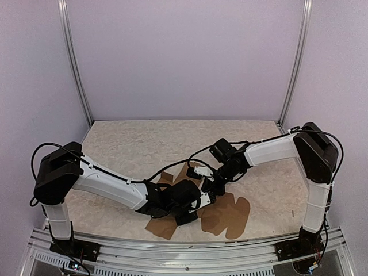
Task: Fold the paper box
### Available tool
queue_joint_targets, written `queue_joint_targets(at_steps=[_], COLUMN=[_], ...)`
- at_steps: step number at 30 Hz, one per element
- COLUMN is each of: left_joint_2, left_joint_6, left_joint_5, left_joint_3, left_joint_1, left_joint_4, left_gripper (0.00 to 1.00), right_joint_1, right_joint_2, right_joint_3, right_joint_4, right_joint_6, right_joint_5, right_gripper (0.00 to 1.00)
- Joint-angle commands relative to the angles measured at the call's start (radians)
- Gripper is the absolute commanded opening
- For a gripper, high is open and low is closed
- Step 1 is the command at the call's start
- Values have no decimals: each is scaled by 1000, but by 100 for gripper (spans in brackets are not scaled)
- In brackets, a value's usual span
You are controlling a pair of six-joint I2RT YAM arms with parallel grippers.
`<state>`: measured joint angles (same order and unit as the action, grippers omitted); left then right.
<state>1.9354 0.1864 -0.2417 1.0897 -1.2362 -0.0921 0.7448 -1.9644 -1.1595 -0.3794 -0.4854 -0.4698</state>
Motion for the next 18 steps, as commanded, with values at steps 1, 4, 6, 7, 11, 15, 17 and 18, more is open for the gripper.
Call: queue_joint_targets(at_steps=[1, 4, 6, 7, 11, 15, 17, 18], left_joint_2=[56, 70, 73, 74, 74, 71, 71, 71], left_joint_6=[19, 15, 14, 13, 8, 4, 1, 0], left_joint_5=[2, 12, 15, 17, 20, 22, 22, 22], left_joint_3=[10, 7, 3, 0, -11, -20, -24, -26], left_joint_1=[18, 21, 21, 20, 21, 20, 21, 21], left_joint_4=[-14, -15, -15, -15, -15, -11, -12, -11], left_gripper=[0, 0, 0, 0, 0, 0, 0, 0], right_joint_1=[-1, -1, -1, -1, 0, -1, -1, -1], right_joint_2=[-134, -139, -143, -143, -137, -111, -86, -73], right_joint_3=[83, 82, 84, 85, 94, 94, 94, 92], right_joint_4=[-169, -173, -173, -173, -162, -167, -175, -180], right_joint_6=[-4, -8, -11, -12, -18, -27, -38, -48], right_joint_5=[134, 132, 137, 144, 190, 202, 192, 185], right_gripper=[14, 14, 15, 15, 15, 16, 18, 18])
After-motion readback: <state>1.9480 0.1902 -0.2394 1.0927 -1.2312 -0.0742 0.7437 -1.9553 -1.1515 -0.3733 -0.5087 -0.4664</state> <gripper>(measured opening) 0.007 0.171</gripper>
